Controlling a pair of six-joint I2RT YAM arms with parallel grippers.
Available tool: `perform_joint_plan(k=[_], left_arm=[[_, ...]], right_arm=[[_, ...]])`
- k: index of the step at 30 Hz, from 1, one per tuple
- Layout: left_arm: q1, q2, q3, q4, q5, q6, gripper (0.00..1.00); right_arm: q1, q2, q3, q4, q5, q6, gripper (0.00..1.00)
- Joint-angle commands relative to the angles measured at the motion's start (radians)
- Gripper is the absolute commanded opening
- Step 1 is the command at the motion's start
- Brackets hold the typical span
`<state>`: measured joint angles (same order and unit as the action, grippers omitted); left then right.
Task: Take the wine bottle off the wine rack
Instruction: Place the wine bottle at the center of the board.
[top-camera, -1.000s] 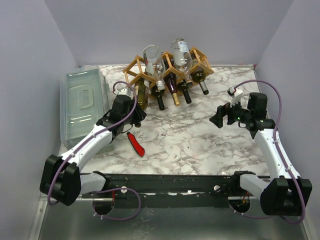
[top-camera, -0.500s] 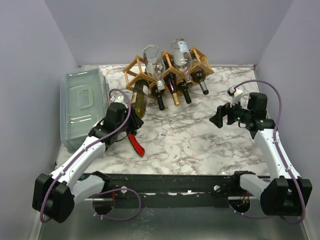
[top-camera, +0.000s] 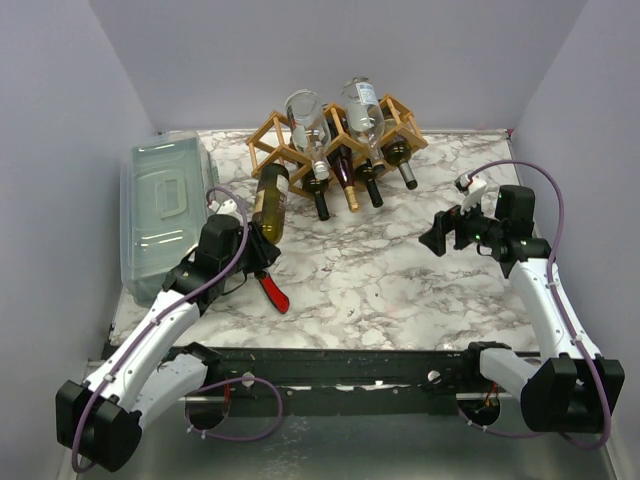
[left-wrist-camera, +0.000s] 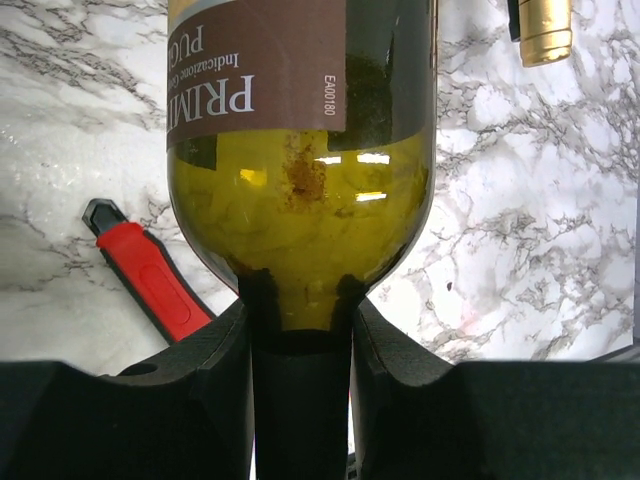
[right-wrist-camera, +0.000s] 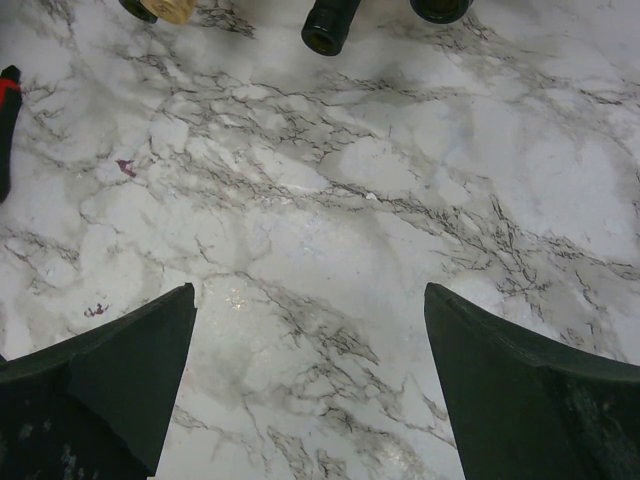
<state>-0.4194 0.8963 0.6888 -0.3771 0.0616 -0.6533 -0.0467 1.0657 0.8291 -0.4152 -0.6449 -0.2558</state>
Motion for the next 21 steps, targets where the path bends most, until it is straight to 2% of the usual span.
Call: perform_joint_plan(k=[1, 13, 16, 21], left_arm=[[0.007, -0.08, 0.013, 0.01, 0.026, 0.034, 0.0], [0.007, -0.162, 0.042, -0.152, 0.171, 0.084, 0.0], [0.001, -0.158, 0.057, -0.193, 0.225, 0.111, 0.0], [-0.018, -0.178, 0.095, -0.286, 0.233, 0.148, 0.0]], right_arm=[[0.002, -0.014, 0.007, -0.011, -0.02, -0.013, 1.0], [0.002, -0.02, 0.005, -0.062, -0.164, -0.084, 1.0], [0.003, -0.022, 0.006, -0.089, -0.217, -0.126, 1.0], [0.003, -0.035, 0.008, -0.158, -0.333, -0.221, 1.0]])
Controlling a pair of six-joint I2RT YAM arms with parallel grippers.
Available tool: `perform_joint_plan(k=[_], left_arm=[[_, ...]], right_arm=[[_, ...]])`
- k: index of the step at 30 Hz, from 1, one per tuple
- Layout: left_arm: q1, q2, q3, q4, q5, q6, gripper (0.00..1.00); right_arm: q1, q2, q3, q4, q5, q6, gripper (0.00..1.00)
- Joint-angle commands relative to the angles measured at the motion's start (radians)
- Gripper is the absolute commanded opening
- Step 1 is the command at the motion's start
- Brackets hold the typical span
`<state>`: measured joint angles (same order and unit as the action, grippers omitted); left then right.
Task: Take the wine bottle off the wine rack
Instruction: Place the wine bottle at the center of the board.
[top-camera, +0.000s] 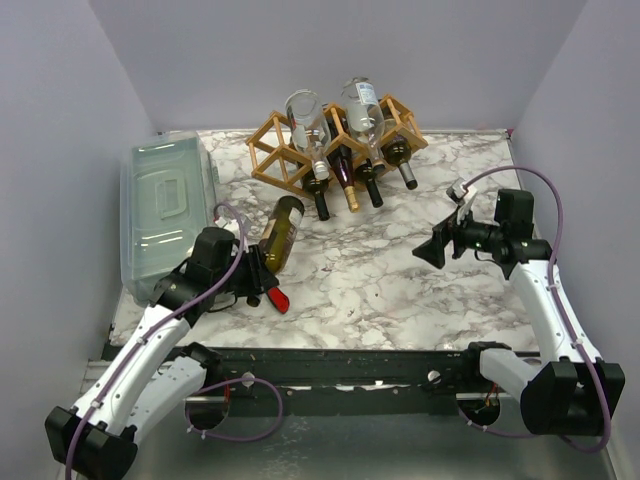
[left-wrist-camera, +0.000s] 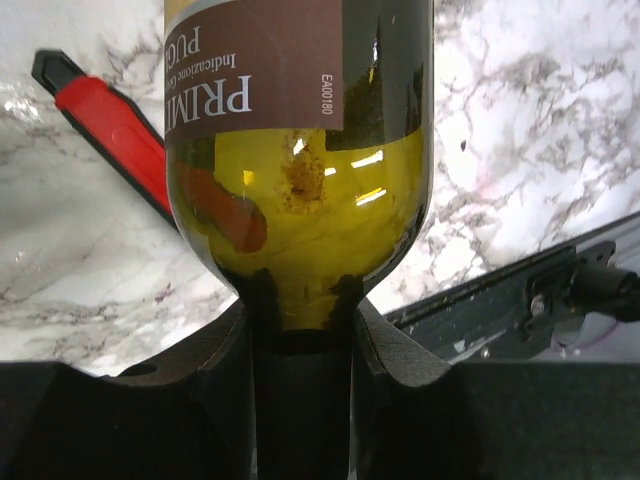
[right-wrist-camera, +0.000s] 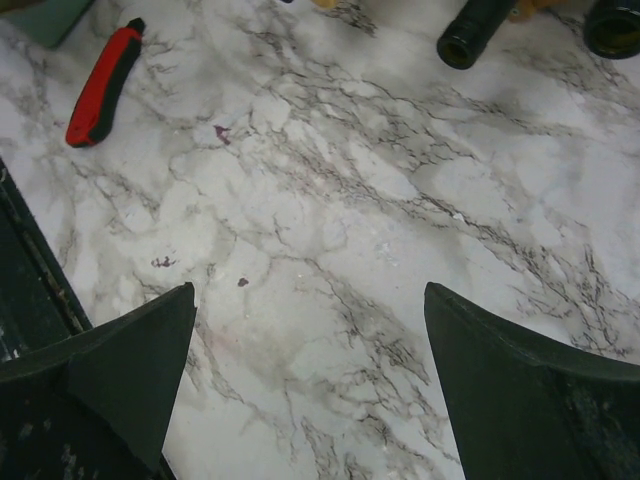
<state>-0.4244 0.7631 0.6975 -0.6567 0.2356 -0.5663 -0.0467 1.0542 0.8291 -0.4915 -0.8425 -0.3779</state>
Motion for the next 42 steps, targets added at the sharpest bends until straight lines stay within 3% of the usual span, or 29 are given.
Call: perform_joint_plan(k=[1, 8, 11, 15, 22, 30, 42], left_arm=[[-0.015, -0.049, 0.093, -0.022, 0.062, 0.064, 0.0], [-0.057, -0.041, 0.143, -0.112, 0.106, 0.069, 0.0], [-0.094, -0.003, 0.176, -0.128, 0.13, 0.08, 0.0], [-0.142, 0.064, 0.23, -0.142, 0.158, 0.096, 0.0], [-0.257, 0.195, 0.345, -0.167, 0.203, 0.131, 0.0], [-0.383, 0.41, 0.504, -0.202, 0.247, 0.187, 0.0], [-0.477, 0.699, 0.763, -0.308, 0.293, 0.277, 0.0]], right_arm=[[0.003, -0.026, 0.009, -0.094, -0.156, -0.116, 1.0], [0.008, -0.016, 0.041, -0.235, -0.304, -0.318, 1.0], [0.008, 0.004, 0.093, -0.496, -0.395, -0.718, 1.0], [0.009, 0.035, 0.154, -0.742, -0.455, -1.106, 1.0], [0.017, 0.081, 0.165, -0.824, -0.47, -1.381, 1.0], [0.086, 0.12, 0.226, -0.778, -0.426, -1.41, 1.0], [0.334, 0.143, 0.202, -0.496, -0.282, -1.14, 1.0]])
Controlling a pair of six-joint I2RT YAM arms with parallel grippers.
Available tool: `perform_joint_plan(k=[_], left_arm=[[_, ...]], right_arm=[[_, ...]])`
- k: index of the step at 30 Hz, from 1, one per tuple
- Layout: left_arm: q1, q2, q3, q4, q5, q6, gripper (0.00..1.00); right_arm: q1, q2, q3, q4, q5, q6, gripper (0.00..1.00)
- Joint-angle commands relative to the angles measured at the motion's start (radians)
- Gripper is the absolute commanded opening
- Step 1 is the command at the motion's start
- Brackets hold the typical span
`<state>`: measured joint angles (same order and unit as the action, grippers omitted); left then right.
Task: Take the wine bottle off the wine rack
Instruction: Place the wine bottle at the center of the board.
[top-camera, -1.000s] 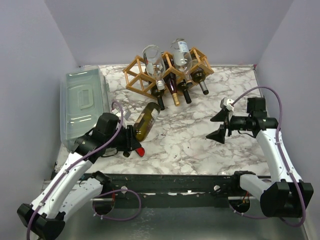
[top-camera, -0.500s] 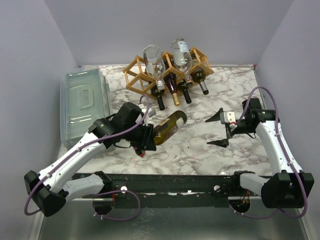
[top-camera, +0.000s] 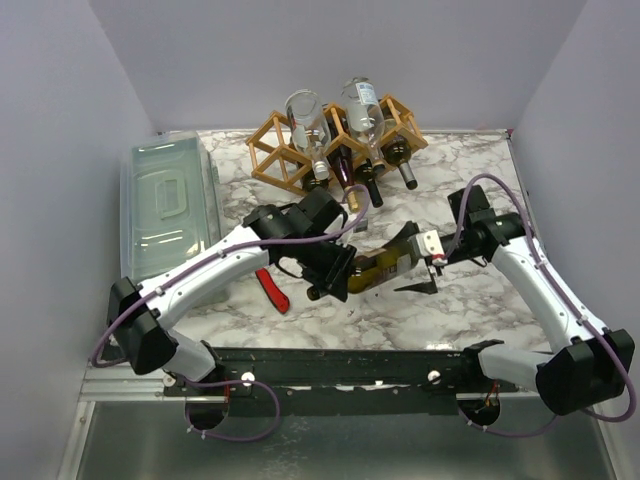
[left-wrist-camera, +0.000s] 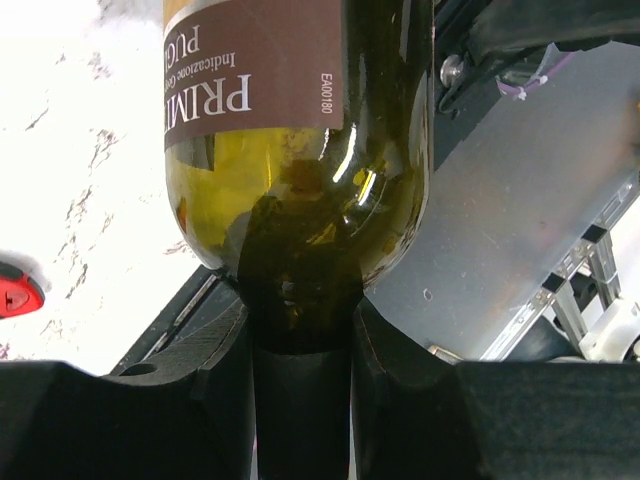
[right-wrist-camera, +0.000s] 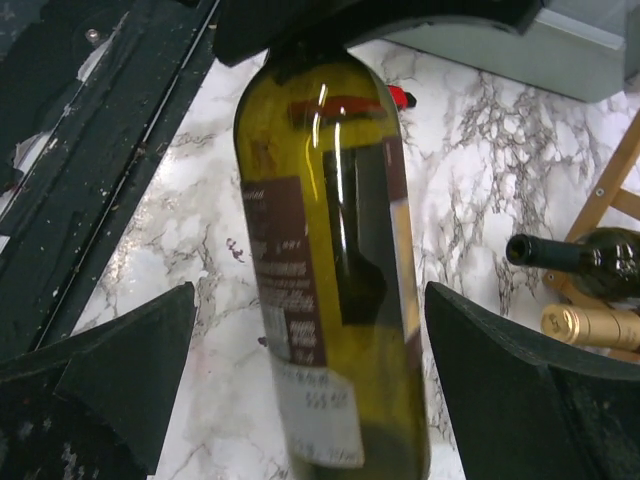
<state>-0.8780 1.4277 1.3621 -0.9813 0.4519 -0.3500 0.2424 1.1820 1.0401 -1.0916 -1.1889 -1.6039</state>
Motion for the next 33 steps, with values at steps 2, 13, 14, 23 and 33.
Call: perform_joint_plan(k=[2, 13, 14, 23, 33], left_arm=[[-0.032, 0.065, 0.124, 0.009, 0.091, 0.069, 0.0], [-0.035, 0.17, 0.248, -0.045, 0.148, 0.097, 0.0], [-0.035, 0.178, 0.255, -0.047, 0.148, 0.097, 0.0], [-0.035, 0.215, 0.294, -0.057, 0.158, 0.101, 0.0], [-0.031, 0.227, 0.304, -0.057, 0.158, 0.101, 0.0]], right_arm=[[0.056, 0.02, -0.009, 0.137, 0.086, 0.113, 1.0], [0.162, 0.041, -0.05, 0.163, 0.272, 0.088, 1.0], [0.17, 0.042, -0.058, 0.168, 0.28, 0.088, 1.0], [0.191, 0.025, -0.103, 0.225, 0.271, 0.142, 0.92], [0.199, 0.014, -0.101, 0.21, 0.271, 0.178, 0.38]])
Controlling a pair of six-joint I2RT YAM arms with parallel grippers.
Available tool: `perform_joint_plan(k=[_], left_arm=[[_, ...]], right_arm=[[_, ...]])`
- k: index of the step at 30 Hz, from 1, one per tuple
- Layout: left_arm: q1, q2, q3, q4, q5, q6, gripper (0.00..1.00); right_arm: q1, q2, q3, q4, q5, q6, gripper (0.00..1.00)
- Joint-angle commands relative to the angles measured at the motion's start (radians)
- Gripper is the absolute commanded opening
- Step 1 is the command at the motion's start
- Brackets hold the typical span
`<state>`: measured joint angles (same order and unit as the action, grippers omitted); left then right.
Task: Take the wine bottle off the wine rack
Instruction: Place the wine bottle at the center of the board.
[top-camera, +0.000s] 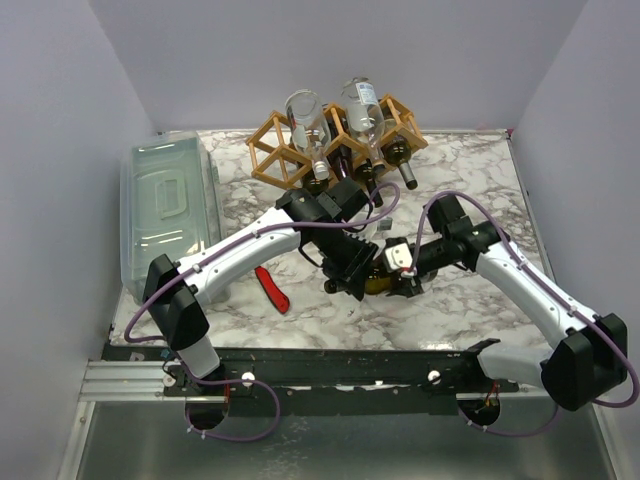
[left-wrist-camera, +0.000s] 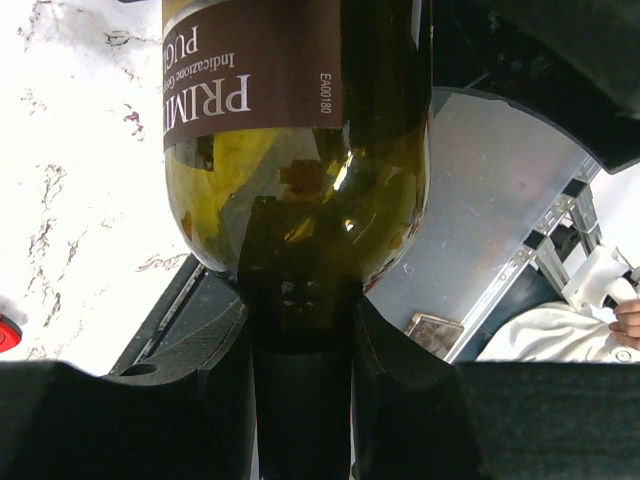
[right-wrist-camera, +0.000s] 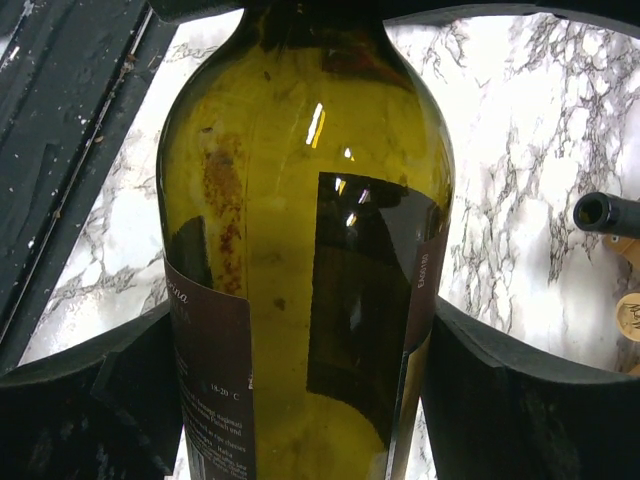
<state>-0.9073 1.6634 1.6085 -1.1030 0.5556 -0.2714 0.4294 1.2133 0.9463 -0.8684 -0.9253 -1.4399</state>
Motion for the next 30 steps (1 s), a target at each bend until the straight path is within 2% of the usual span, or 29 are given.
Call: perform_joint_plan(k=[1, 3, 7, 9, 11, 17, 23, 26, 30], left_arm=[[0.002, -0.008, 0.055, 0.065, 0.055, 0.022, 0.01], [0.009, -0.009, 0.05, 0.065, 0.054, 0.018, 0.16], [0.023, -0.015, 0.036, 0.068, 0.054, 0.016, 0.51], [0.03, -0.023, 0.028, 0.07, 0.049, 0.013, 0.63], [0.036, -0.035, 0.019, 0.077, 0.038, 0.012, 0.71], [0.058, -0.097, -0.017, 0.102, 0.012, 0.011, 0.8], [0.074, -0.247, -0.071, 0.179, -0.137, 0.0, 0.81], [0.074, -0.355, -0.144, 0.301, -0.188, -0.019, 0.82], [0.076, -0.508, -0.274, 0.482, -0.323, -0.053, 0.87]], right_arm=[[0.012, -0.02, -0.01, -0.013, 0.005, 0.017, 0.31], [0.012, -0.025, -0.016, -0.014, -0.004, 0.025, 0.22], [0.013, -0.039, -0.04, 0.003, -0.017, 0.046, 0.17], [0.013, -0.044, -0.058, 0.018, -0.021, 0.063, 0.16], [0.013, -0.049, -0.074, 0.029, -0.029, 0.078, 0.15], [0.012, -0.07, -0.105, 0.072, -0.063, 0.142, 0.14], [0.01, -0.08, -0.112, 0.08, -0.086, 0.196, 0.13], [-0.002, -0.084, -0.111, 0.071, -0.105, 0.221, 0.13], [-0.043, -0.087, -0.094, 0.033, -0.157, 0.228, 0.13]])
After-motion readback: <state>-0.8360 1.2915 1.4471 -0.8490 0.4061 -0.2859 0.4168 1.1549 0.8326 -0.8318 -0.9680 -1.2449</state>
